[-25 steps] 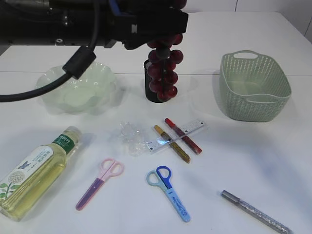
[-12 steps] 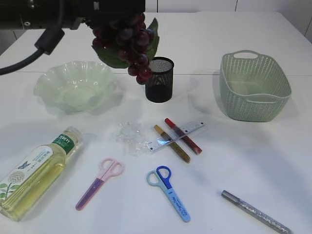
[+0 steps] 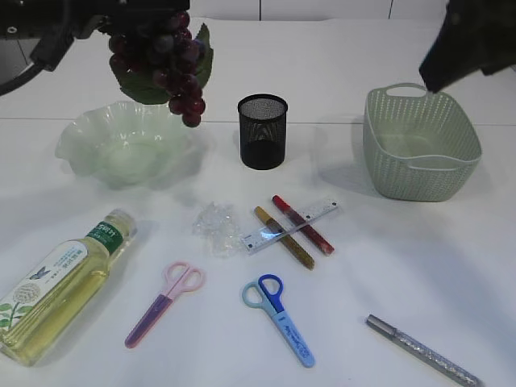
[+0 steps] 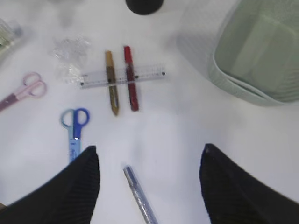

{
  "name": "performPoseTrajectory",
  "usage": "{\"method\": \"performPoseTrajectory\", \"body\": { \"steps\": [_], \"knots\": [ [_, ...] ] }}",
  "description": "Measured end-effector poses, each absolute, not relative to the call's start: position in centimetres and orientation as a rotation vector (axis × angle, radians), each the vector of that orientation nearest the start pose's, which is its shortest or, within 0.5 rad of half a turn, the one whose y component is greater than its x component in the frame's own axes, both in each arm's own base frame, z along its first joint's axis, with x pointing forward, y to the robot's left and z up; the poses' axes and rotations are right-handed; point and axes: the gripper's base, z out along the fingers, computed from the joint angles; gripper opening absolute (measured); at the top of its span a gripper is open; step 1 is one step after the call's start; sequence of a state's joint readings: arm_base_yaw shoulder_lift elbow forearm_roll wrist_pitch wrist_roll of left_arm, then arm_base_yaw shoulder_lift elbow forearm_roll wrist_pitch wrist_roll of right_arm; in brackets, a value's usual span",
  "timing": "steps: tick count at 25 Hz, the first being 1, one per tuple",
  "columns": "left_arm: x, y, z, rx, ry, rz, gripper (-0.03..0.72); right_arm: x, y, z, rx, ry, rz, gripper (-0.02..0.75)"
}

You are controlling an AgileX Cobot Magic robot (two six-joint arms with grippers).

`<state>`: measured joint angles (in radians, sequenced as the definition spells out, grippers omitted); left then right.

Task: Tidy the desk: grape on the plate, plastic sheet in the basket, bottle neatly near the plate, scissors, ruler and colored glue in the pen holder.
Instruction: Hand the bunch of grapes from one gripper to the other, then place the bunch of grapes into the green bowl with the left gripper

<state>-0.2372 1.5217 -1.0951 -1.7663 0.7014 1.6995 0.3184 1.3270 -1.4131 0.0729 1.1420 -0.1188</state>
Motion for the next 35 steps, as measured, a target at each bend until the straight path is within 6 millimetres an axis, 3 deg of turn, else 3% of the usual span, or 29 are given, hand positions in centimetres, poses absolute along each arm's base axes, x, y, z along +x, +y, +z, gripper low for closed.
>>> {"method": "performPoseTrajectory", "body": {
  "steps": [9,16,26,31,35],
  "knots": [
    [33.6,-10.2,32.5,0.391,1.783,-0.6,0.141,24.6,8.4,35.3,-0.549,2.632,0.112,0.518],
    [34.6,-8.0,32.5,0.296,1.806,-0.512,0.141,24.7,8.4,35.1,-0.548,2.635,0.109,0.514],
    [35.3,-6.6,32.6,0.197,1.831,-0.384,0.134,25.7,8.9,33.7,-0.55,2.687,0.134,0.513],
    [37.5,-5.4,34.2,0.143,1.785,-0.333,0.133,26.5,9.2,33.0,-0.547,2.69,0.141,0.512],
    [40.3,-5.5,34.0,0.137,1.775,-0.329,0.132,26.9,9.4,32.7,-0.543,2.678,0.142,0.512]
  ]
}}
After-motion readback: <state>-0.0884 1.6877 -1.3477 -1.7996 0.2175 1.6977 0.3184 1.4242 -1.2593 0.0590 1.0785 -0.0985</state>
